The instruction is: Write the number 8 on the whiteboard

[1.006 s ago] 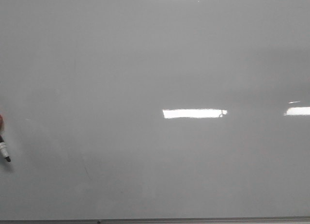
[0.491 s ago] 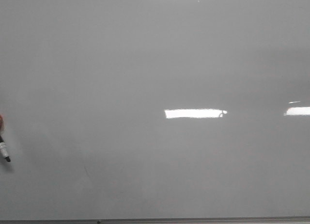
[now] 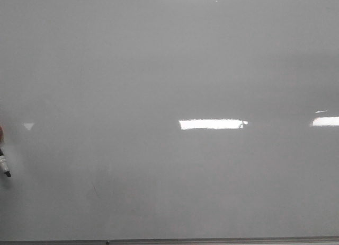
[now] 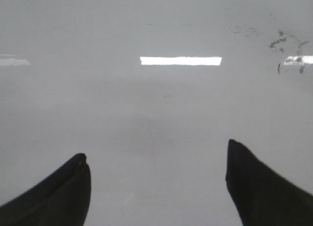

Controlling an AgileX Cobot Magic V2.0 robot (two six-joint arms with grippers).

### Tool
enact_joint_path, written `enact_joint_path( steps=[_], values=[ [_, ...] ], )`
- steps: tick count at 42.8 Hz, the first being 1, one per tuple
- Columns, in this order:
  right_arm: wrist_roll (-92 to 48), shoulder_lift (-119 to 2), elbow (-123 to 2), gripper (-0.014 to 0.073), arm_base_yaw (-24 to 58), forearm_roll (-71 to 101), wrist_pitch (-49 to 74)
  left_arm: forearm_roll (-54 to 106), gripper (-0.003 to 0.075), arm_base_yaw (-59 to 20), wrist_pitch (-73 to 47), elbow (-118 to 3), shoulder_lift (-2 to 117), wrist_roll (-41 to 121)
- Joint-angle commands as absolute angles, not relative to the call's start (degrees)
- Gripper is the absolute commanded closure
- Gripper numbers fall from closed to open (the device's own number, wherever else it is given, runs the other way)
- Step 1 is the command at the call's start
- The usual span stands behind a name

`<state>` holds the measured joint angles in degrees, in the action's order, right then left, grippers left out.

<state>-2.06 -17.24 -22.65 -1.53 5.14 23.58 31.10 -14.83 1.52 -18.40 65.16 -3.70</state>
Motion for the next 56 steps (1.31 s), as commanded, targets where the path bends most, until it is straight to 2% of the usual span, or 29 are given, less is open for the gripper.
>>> enact_joint_path(
  steps=[1,12,17,23,30,33,36,41,48,52,56],
  values=[
    [-2.12,-18.12,-24.72,0.0002,-1.07,4.37,19.11,31.74,0.0031,-15.47,7.85,-22.15,72.38,-3.92],
    [-2.12,-18.12,-24.72,0.0002,-1.07,4.37,19.11,31.62,0.0032,-15.47,9.57,-28.46,83.29,-3.92],
    [-2.12,-18.12,-24.67,0.0002,-1.06,4.37,19.24,31.62,0.0082,-15.47,10.20,-29.34,84.94,-3.92],
    [-2.12,-18.12,-24.67,0.0002,-1.06,4.37,19.44,31.62,0.0252,-15.47,10.34,-29.34,85.40,-3.92],
    [-2.12,-18.12,-24.67,0.0002,-1.06,4.37,19.49,31.62,0.0538,-15.47,11.05,-29.34,85.40,-3.92],
    [-2.12,-18.12,-24.67,0.0002,-1.06,4.37,19.49,31.62,0.0633,-15.47,11.44,-29.34,85.40,-3.92],
    [-2.12,-18.12,-24.67,0.0002,-1.06,4.37,19.49,31.62,0.0689,-15.47,11.44,-29.34,85.40,-3.92],
    [-2.12,-18.12,-24.67,0.0002,-1.06,4.37,19.49,31.62,0.0733,-15.47,9.61,-29.34,84.61,-3.81],
    [-2.12,-18.12,-24.67,0.0002,-1.06,4.37,19.49,25.07,0.0733,-15.47,4.05,-29.37,78.80,-3.57],
    [-2.12,-18.12,-24.67,0.0002,-1.06,4.37,19.53,18.70,0.0733,-15.47,-4.81,-30.94,73.69,-3.57],
    [-2.12,-18.12,-24.88,0.0002,-1.06,4.37,20.46,13.24,0.0733,-15.47,-19.48,-34.79,70.05,-2.60]
  ],
)
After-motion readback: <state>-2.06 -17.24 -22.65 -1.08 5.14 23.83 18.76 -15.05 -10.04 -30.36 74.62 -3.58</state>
